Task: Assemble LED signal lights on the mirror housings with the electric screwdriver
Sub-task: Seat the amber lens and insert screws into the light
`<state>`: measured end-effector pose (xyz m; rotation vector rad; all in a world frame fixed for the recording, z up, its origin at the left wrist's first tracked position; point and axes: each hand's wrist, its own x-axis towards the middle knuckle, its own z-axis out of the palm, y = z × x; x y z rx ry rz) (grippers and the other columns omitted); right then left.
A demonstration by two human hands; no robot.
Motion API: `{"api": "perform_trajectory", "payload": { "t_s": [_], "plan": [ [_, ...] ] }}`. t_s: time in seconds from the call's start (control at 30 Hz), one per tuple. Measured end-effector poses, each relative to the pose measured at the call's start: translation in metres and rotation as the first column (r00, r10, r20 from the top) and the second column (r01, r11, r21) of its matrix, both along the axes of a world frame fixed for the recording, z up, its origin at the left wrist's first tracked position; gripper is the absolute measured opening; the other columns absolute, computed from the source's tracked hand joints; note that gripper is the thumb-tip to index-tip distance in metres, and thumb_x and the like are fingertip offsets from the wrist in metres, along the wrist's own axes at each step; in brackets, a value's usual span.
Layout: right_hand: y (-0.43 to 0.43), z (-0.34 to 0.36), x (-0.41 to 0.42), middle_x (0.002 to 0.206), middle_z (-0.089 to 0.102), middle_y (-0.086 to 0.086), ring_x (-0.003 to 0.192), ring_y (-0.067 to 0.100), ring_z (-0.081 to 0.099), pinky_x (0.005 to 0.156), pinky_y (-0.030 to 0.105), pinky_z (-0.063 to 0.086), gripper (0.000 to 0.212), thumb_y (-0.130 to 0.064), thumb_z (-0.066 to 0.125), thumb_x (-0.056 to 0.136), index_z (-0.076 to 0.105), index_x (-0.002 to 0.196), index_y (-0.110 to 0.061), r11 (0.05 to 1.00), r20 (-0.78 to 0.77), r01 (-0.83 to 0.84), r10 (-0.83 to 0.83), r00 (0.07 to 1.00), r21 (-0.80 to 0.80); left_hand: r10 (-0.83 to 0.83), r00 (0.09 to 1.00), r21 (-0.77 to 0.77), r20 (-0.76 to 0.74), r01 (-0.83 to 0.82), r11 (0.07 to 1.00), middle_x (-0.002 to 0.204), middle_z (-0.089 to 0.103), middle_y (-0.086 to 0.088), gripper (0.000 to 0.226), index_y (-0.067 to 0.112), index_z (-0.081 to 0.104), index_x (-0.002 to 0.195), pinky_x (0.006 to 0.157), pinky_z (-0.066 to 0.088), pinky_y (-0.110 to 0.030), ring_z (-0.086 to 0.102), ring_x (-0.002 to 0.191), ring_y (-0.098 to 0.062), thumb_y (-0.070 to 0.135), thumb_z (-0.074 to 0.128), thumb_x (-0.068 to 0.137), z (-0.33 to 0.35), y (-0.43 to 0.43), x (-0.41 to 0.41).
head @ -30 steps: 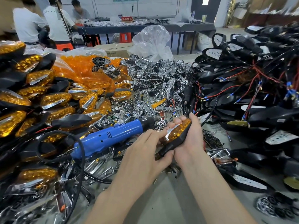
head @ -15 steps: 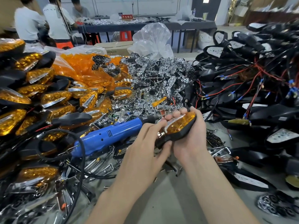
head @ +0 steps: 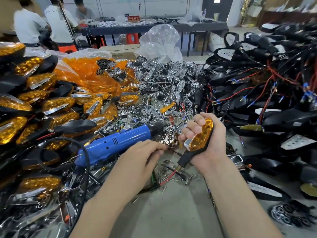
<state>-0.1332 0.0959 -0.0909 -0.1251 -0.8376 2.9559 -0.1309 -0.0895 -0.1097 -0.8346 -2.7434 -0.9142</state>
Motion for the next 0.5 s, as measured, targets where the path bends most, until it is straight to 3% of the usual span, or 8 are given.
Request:
{"api": "perform_trajectory", "payload": {
  "t_s": [0.1, 0.2, 0.33, 0.5],
  "plan": [
    [-0.002, -0.002, 0.0, 0.046, 0.042, -0.007, 0.039, 0.012, 0.043, 0.047, 0.024, 0.045, 0.046, -0.031, 0.043, 0.099, 0.048, 0.054, -0.022, 0.999, 0.015, -0.034, 0.034, 0.999, -0.003, -0.037, 0.999, -0.158, -0.013, 0.034, 0.987, 0.109, 0.061, 0.021, 0.025, 0.04, 0.065, 0.121, 0.091, 0.039, -0.028, 0.051, 0.104, -0.004, 0.037, 0.052, 0.1, 0.0, 0.002, -0.003],
    [-0.001, -0.003, -0.001, 0.048, 0.044, -0.006, 0.041, 0.012, 0.044, 0.05, 0.024, 0.047, 0.048, -0.034, 0.042, 0.101, 0.05, 0.055, -0.021, 0.999, 0.017, -0.032, 0.032, 0.999, -0.007, -0.076, 0.996, -0.298, -0.045, 0.06, 0.953, 0.115, 0.054, 0.02, 0.032, 0.047, 0.057, 0.131, 0.089, 0.032, -0.026, 0.045, 0.106, -0.006, 0.038, 0.044, 0.103, 0.001, 0.008, -0.002],
    [-0.001, -0.004, -0.002, 0.053, 0.046, -0.005, 0.045, 0.015, 0.048, 0.055, 0.026, 0.053, 0.048, -0.041, 0.042, 0.103, 0.052, 0.06, -0.02, 1.0, 0.037, -0.019, 0.02, 0.999, -0.021, -0.073, 0.994, -0.419, -0.083, 0.032, 0.907, 0.119, 0.048, 0.018, 0.03, 0.045, 0.054, 0.129, 0.087, 0.028, -0.026, 0.043, 0.11, -0.008, 0.039, 0.037, 0.105, 0.006, 0.014, 0.0],
    [-0.001, -0.007, -0.005, 0.064, 0.053, 0.0, 0.058, 0.021, 0.057, 0.077, 0.046, 0.062, 0.049, -0.052, 0.046, 0.101, 0.056, 0.067, -0.019, 1.0, 0.075, -0.004, 0.006, 0.997, -0.027, -0.033, 0.994, -0.464, -0.108, -0.021, 0.885, 0.117, 0.049, 0.018, 0.022, 0.038, 0.052, 0.122, 0.085, 0.023, -0.024, 0.044, 0.113, -0.007, 0.035, 0.04, 0.104, 0.011, 0.014, 0.003]
  ]
}}
